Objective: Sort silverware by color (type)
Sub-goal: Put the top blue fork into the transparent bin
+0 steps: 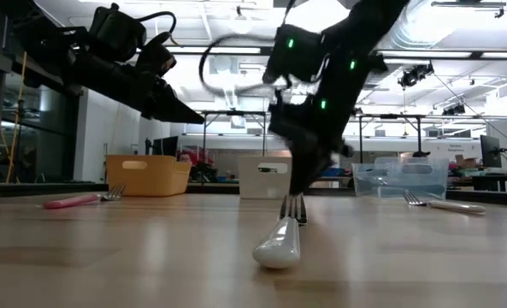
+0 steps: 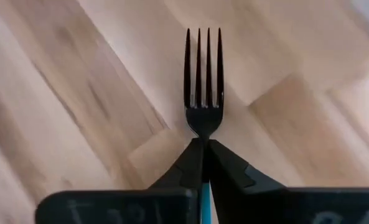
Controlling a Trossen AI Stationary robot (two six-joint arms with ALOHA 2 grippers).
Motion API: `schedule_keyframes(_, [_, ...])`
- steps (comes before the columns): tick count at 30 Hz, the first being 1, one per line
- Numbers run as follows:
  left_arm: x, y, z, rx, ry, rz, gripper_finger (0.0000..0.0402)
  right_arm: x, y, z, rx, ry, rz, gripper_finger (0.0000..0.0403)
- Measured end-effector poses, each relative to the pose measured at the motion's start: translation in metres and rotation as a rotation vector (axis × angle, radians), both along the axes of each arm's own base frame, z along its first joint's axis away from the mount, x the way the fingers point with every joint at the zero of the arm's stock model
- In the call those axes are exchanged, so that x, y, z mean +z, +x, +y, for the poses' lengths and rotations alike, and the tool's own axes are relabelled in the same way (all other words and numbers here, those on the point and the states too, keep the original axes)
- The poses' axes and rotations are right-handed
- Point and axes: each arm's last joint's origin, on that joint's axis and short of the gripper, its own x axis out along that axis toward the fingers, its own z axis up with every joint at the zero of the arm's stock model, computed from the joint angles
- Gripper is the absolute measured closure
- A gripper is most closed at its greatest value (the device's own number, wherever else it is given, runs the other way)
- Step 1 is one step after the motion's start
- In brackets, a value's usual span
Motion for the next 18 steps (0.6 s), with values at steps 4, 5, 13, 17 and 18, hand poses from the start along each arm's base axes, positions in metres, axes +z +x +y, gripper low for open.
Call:
schedule_keyframes(4, [0.000,0.000,0.000,-0.001,0.003,0.001,0.0362,0.031,-0.016,-0.010,-0.033,-0.047,0.011,0.0397])
schedule_keyframes(5, [0.000,0.000,0.000,-0.002,0.006,0.001,0.0362,0.038,-0.021,-0.013,-0.045,-0.055,0.026,0.0395])
schedule_keyframes(13, [0.000,0.000,0.000,-0.002,0.007,0.001,0.0362,0.103,-0.084,-0.048,-0.249,-0.208,0.120,0.0398])
schedule_keyframes(17, [0.000,0.000,0.000,-0.002,0.007,0.001,0.0362,0.120,-0.120,-0.074,-0.412,-0.287,0.204,0.0395])
schedule_keyframes(18, [0.000,0.000,0.000,-0.002,0.007,0.001,0.0362,0.120,-0.127,-0.082,-0.431,-0.301,0.220,0.0395])
